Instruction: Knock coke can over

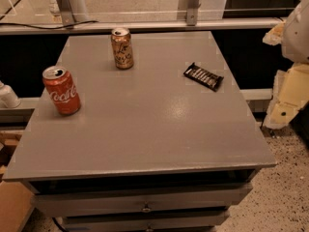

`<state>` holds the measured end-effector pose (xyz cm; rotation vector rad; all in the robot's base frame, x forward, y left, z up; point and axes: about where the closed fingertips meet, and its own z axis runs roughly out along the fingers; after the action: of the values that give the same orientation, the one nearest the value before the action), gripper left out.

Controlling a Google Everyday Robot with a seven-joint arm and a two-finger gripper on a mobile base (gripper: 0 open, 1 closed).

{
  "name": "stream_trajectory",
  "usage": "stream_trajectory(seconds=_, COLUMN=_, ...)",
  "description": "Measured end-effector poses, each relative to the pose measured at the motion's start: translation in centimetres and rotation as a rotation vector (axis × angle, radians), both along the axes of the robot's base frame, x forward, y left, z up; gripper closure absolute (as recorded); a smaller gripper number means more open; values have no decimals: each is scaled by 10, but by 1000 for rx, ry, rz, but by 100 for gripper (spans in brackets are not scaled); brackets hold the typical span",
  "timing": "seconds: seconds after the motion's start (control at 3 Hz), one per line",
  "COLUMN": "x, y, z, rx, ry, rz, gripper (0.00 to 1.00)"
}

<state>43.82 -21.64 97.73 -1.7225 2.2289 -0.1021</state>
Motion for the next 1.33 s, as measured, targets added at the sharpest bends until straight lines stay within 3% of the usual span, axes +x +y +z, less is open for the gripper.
stream_trajectory(seconds=0.67, x=-1, y=1, z=0, rx=27, ry=-9, rz=2, gripper=0)
stream_trajectory(seconds=1.0, x=-6, y=12, z=-20, rx=120, ry=1, rz=17, gripper=0)
stream_trajectory(seconds=1.33, x=-14, y=41, z=-43, rx=282, ry=6, rz=50, gripper=0)
